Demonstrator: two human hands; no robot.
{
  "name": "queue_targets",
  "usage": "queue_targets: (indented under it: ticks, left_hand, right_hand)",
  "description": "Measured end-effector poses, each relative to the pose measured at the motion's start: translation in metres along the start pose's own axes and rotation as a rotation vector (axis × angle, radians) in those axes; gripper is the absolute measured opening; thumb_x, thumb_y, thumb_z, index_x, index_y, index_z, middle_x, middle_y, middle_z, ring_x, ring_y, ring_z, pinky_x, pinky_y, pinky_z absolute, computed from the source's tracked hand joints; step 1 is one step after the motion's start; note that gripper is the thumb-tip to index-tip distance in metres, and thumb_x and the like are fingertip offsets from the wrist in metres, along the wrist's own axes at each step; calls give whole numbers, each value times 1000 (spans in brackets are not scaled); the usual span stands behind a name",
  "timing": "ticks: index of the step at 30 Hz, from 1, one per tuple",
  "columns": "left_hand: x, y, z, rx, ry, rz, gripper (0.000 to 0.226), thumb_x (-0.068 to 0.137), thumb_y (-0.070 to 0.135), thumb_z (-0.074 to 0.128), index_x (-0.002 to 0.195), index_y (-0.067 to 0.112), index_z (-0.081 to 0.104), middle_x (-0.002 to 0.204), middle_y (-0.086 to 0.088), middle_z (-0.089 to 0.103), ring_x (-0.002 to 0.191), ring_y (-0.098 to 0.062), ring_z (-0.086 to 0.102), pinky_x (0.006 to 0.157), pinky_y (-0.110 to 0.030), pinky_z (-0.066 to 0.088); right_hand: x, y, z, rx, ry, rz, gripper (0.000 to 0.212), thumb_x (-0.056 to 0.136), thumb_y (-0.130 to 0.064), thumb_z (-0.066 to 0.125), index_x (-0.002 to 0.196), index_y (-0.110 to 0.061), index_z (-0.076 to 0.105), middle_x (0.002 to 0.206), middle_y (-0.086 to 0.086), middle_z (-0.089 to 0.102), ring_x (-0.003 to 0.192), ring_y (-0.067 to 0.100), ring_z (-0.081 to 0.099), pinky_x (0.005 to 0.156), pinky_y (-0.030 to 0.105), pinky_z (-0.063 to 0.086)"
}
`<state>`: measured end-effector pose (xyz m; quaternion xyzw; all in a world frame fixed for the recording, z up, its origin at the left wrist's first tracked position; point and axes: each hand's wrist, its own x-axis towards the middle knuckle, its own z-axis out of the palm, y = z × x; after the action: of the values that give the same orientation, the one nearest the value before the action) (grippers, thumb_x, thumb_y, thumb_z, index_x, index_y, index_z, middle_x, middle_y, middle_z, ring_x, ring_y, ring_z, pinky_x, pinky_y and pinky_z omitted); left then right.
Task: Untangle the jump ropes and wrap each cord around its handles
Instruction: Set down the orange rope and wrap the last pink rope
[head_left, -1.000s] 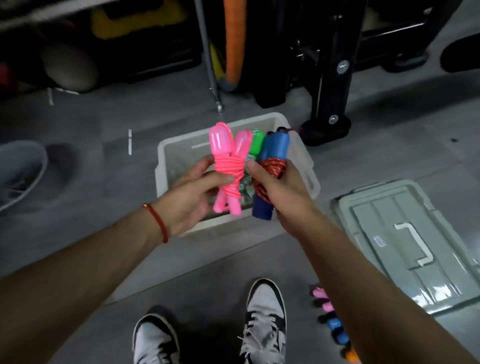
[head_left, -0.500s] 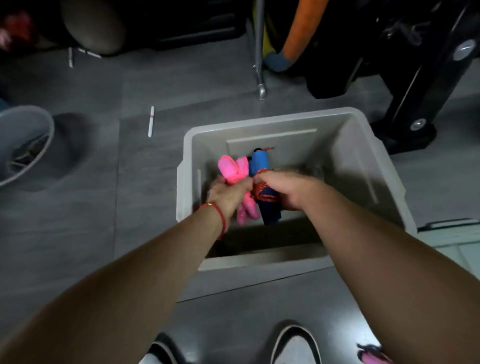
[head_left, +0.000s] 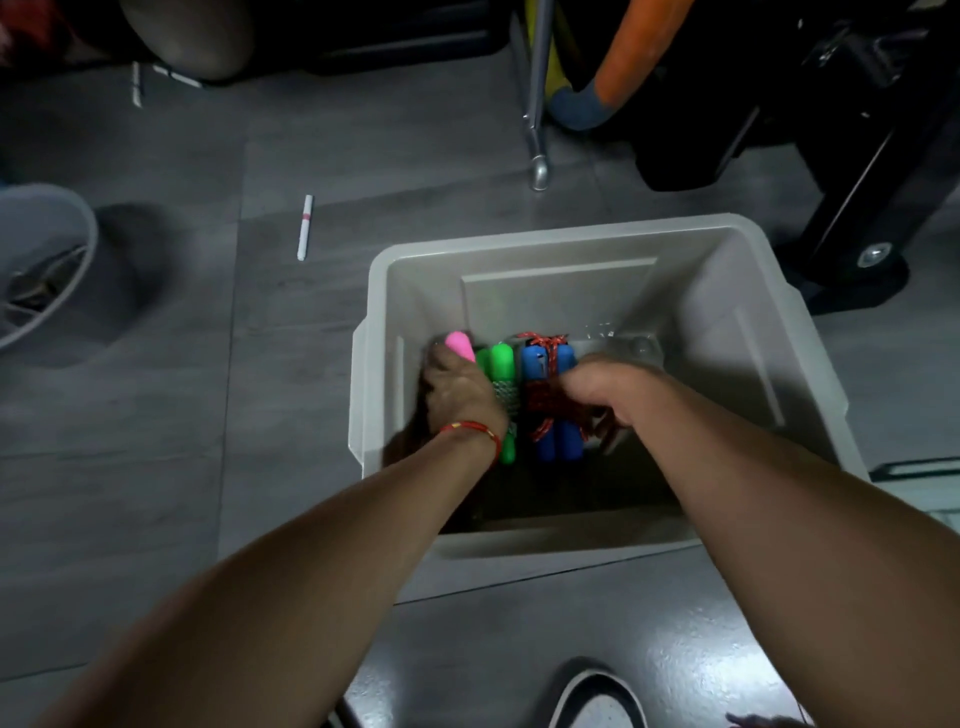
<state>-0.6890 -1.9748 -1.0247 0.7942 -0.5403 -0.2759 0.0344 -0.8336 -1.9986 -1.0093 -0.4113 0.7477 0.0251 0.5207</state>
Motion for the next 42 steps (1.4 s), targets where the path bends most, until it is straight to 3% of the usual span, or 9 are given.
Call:
queue_targets:
  ticks: [5,9,13,21,25,30,34,38,42]
  left_hand:
    - [-11,-3,4,253,-130,146,78,87,26,69,150,10,27,157,-17,15,141,-39,23,110,-47,35]
    - [-4,-7,-1,282,-233,205,66,81,33,66,140,12,46,148,-15,38,142,-39,21,116,-45,26]
    - [-20,8,-27,57,-257,217,57,70,30,60,125,14,57,124,-15,58,117,-37,59,101,-44,49]
    - [-127,63,-70,-428,-170,595,34,78,17,71,108,30,63,108,9,65,93,-9,64,88,-26,53]
    - [-207,70,-50,-394,-343,768,28,77,20,72,100,31,63,97,15,64,85,-7,64,77,-22,52]
    - [-262,69,35,40,-766,834,39,78,27,79,114,25,63,118,3,62,107,-11,59,86,-20,47]
    - [-279,69,109,199,-938,746,67,76,30,82,136,19,54,137,-4,56,128,-18,52,102,-23,42]
    - [-293,61,167,299,-1020,685,79,76,20,79,146,18,41,142,-10,52,125,-26,54,101,-32,46]
    - [-298,55,193,371,-917,725,35,82,41,68,106,15,63,102,-13,72,90,-25,69,81,-33,57]
  right_hand:
    - [-2,-4,10,70,-110,0,28,88,-19,68,110,-2,67,99,26,72,88,44,72,79,62,58]
    - [-5,0,13,174,-74,-74,19,92,-6,58,109,-5,66,96,21,72,84,39,71,78,54,60]
    - [-31,13,-6,163,100,-160,24,91,-18,59,114,-16,64,109,10,64,98,28,62,85,51,59]
    - [-188,94,-46,419,386,-554,36,89,-21,64,123,-30,66,116,-15,69,108,2,65,98,32,52]
    - [-252,192,-33,610,443,-337,26,82,-27,64,107,-27,70,103,-8,73,99,18,70,86,40,59]
    - [-275,334,33,676,466,213,54,65,-47,65,108,-15,66,94,9,70,89,29,67,87,57,56]
    - [-281,385,84,835,369,539,34,88,-32,67,112,-14,51,90,9,67,81,25,66,64,47,60]
    - [-257,413,126,1207,595,587,46,84,-32,79,100,-11,40,84,12,59,73,33,65,66,56,57]
    - [-238,419,145,1425,745,470,42,74,-4,83,80,8,44,56,26,58,44,41,61,42,59,52]
